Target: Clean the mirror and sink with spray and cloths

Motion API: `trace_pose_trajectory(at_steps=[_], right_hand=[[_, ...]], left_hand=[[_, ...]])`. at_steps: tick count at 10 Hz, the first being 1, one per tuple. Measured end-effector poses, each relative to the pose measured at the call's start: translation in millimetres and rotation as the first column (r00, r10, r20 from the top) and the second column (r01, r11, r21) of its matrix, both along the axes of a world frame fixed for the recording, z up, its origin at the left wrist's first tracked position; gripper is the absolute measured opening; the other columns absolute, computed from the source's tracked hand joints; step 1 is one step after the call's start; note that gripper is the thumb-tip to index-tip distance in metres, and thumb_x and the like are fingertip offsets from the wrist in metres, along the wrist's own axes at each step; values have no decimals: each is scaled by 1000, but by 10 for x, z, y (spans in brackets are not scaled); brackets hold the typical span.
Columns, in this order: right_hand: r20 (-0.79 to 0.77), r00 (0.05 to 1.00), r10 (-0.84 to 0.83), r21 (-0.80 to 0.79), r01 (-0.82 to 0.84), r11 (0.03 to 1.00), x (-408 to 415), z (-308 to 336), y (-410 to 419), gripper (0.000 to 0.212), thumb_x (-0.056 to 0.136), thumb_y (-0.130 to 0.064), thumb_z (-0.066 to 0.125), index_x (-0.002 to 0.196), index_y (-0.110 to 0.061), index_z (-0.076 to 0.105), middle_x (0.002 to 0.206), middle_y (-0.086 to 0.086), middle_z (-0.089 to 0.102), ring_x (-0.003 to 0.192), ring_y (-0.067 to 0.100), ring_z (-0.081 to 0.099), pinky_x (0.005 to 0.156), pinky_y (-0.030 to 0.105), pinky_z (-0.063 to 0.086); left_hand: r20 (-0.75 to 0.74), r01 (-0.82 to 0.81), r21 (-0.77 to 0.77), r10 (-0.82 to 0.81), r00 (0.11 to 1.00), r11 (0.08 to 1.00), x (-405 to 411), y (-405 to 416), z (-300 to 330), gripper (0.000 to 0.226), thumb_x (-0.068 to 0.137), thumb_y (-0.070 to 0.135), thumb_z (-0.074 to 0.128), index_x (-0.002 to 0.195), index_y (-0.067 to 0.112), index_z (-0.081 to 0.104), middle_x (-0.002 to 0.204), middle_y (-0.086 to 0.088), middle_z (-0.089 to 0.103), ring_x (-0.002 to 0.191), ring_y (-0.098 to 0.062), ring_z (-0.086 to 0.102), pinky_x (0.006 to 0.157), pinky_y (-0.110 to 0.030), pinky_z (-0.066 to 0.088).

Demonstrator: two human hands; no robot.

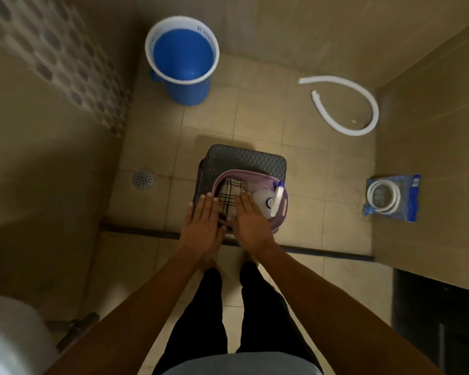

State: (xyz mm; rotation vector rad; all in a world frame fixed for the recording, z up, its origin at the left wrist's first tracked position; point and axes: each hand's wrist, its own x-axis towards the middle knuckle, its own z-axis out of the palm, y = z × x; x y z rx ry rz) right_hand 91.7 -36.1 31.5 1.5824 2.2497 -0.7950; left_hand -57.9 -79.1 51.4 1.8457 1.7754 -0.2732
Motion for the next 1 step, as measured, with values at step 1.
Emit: trace_pose_trajectory(at_steps=[1], right_hand=[[-30, 1000, -3, 5, 3, 1000, 41, 203, -98, 79, 90, -55, 3, 154, -8, 6, 162, 12, 3, 149, 25, -2, 122, 45, 7]], left_hand=[[49, -118, 95, 114, 992, 988, -29, -128, 68, 82, 90, 56, 2, 155, 7, -2, 165, -15, -4, 152, -27, -6, 123, -47, -2]])
